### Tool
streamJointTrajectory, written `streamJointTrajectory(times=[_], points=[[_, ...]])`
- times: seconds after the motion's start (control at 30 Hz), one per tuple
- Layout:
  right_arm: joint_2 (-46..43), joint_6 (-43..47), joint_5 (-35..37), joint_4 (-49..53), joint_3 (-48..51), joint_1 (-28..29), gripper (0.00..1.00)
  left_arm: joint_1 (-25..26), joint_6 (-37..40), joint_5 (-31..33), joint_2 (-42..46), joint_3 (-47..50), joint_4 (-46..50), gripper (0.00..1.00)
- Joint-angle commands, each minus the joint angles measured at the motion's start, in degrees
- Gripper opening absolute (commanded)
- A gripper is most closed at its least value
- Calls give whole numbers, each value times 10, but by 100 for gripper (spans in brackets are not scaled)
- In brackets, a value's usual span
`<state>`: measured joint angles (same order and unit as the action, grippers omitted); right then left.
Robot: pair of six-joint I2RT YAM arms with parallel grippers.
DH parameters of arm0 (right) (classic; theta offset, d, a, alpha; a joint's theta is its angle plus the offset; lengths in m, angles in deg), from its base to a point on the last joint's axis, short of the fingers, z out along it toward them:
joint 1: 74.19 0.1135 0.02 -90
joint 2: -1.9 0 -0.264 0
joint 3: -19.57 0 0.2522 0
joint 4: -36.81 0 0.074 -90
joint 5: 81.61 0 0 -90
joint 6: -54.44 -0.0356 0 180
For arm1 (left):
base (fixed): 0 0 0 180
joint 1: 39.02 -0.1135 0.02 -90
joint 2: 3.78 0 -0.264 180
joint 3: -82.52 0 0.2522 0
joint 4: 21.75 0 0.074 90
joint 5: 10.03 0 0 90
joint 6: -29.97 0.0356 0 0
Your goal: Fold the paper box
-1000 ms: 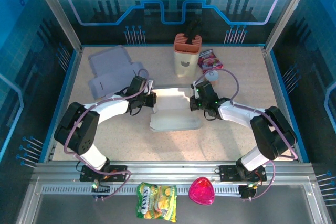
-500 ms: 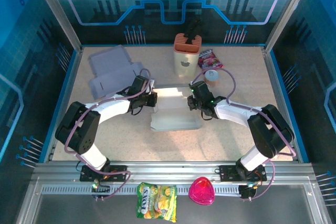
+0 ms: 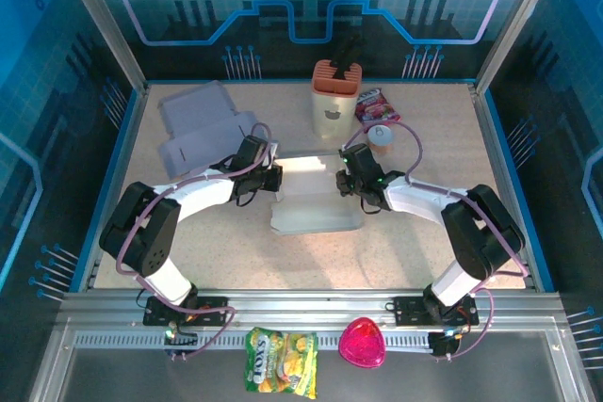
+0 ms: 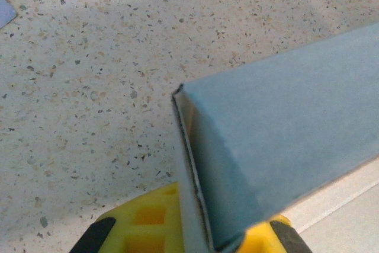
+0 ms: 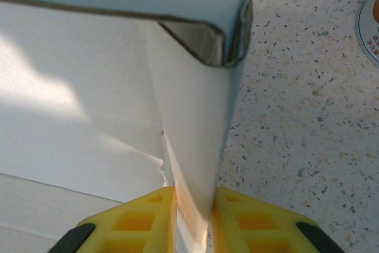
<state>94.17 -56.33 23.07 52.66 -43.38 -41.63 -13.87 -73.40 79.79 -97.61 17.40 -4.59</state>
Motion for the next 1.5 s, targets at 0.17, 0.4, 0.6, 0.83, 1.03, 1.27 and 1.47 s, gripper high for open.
streamJointTrajectory(times=[0.17,0.4,0.6,0.83,1.03,1.27,1.47], points=[[32,-31,69,66,-55,16,5,13,3,3,-23,-9,38,0],[75,-154,235,230,-125,54,0,25,-18,18,-28,-17,46,0],[102,-234,311,327,-167,76,0,30,-33,16,-25,-14,42,0],[126,-255,338,368,-199,85,0,32,-36,13,-24,-15,41,0],[149,-261,365,406,-226,85,0,34,-37,12,-25,-18,42,0],[172,-264,366,416,-241,101,0,37,-39,11,-28,-21,42,0],[175,-262,366,415,-247,106,0,37,-39,12,-30,-21,42,0]])
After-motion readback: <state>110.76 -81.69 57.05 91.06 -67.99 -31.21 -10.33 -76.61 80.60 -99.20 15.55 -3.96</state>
